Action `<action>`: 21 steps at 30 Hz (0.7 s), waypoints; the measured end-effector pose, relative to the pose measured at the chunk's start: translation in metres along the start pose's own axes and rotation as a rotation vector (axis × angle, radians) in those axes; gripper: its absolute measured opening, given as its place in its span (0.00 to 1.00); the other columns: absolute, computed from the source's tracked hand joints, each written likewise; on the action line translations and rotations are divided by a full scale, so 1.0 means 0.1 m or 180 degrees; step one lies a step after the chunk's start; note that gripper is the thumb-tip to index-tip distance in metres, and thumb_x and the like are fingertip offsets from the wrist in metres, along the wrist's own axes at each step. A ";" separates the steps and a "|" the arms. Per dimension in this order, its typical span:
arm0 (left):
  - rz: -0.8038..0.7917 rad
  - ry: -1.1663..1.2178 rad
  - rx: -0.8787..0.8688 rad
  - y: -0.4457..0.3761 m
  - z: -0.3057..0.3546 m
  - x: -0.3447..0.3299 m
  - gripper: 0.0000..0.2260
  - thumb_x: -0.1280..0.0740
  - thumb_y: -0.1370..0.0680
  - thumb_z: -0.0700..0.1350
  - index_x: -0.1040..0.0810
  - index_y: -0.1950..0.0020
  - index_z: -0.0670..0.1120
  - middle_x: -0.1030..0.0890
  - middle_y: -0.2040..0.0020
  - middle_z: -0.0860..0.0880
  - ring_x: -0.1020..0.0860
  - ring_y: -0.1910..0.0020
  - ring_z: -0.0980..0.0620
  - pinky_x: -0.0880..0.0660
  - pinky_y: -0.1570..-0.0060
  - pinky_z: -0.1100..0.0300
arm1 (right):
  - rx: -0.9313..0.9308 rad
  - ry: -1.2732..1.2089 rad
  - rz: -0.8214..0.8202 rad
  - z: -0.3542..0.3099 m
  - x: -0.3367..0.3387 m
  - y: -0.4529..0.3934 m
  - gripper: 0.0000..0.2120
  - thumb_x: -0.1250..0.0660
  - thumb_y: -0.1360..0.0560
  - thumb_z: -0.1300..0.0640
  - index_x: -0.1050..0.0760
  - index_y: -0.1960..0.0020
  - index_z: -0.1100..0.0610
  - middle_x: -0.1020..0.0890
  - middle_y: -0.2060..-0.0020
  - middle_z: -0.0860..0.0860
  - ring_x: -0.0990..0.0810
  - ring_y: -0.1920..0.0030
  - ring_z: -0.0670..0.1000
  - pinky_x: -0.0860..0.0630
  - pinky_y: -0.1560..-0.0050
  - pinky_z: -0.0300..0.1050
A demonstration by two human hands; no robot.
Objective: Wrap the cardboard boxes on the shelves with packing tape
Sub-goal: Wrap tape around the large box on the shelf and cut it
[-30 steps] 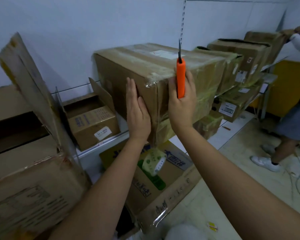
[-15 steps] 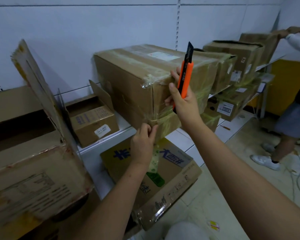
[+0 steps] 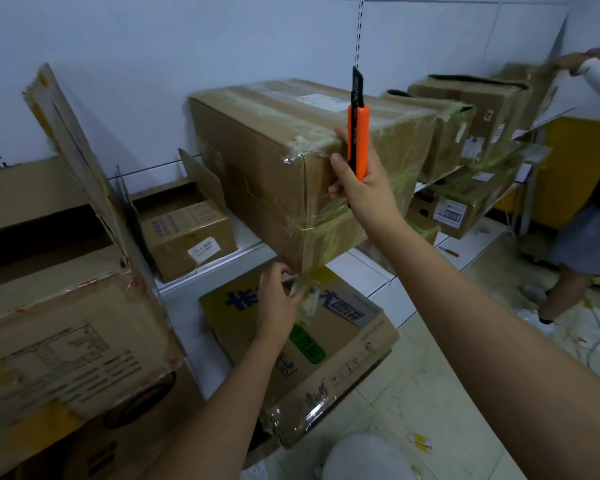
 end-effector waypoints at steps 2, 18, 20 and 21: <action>-0.0104 0.0723 0.0483 0.04 -0.18 -0.03 0.23 0.23 0.28 0.48 0.31 0.39 0.50 0.29 0.40 0.49 0.25 0.43 0.51 0.25 0.52 0.66 | -0.0071 0.0100 -0.0104 0.03 0.00 -0.04 0.28 0.35 0.19 0.52 0.40 0.22 0.52 0.24 0.35 0.53 0.18 0.64 0.49 0.18 0.57 0.46; -0.1284 0.1418 0.1429 0.32 -0.38 -0.51 0.14 0.34 0.20 0.48 0.29 0.47 0.70 0.23 0.40 0.48 0.21 0.43 0.44 0.22 0.49 0.49 | -0.0750 0.3103 -0.0911 0.86 0.32 1.95 0.29 0.55 0.25 0.31 0.32 0.37 0.48 0.22 0.61 0.45 0.23 0.65 0.47 0.29 0.67 0.44; -0.1387 0.1297 0.1452 0.32 -0.41 -0.51 0.11 0.35 0.20 0.48 0.29 0.41 0.61 0.22 0.43 0.48 0.22 0.45 0.44 0.22 0.45 0.46 | -0.0637 0.3268 -0.0986 0.88 0.26 1.91 0.30 0.60 0.25 0.31 0.33 0.37 0.47 0.22 0.60 0.46 0.23 0.64 0.49 0.26 0.66 0.46; -0.1448 0.1193 0.1511 0.32 -0.43 -0.50 0.11 0.36 0.19 0.48 0.31 0.39 0.58 0.23 0.43 0.47 0.22 0.46 0.44 0.23 0.45 0.47 | -0.0590 0.3300 -0.1032 0.87 0.23 1.87 0.29 0.60 0.25 0.31 0.34 0.37 0.47 0.22 0.58 0.46 0.22 0.64 0.49 0.24 0.65 0.48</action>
Point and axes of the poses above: each hand's wrist, its own y-axis away from the middle knuckle, its own x-axis out of the back of the hand, z = x × y, the point moved 9 cm from there along -y, towards the middle knuckle
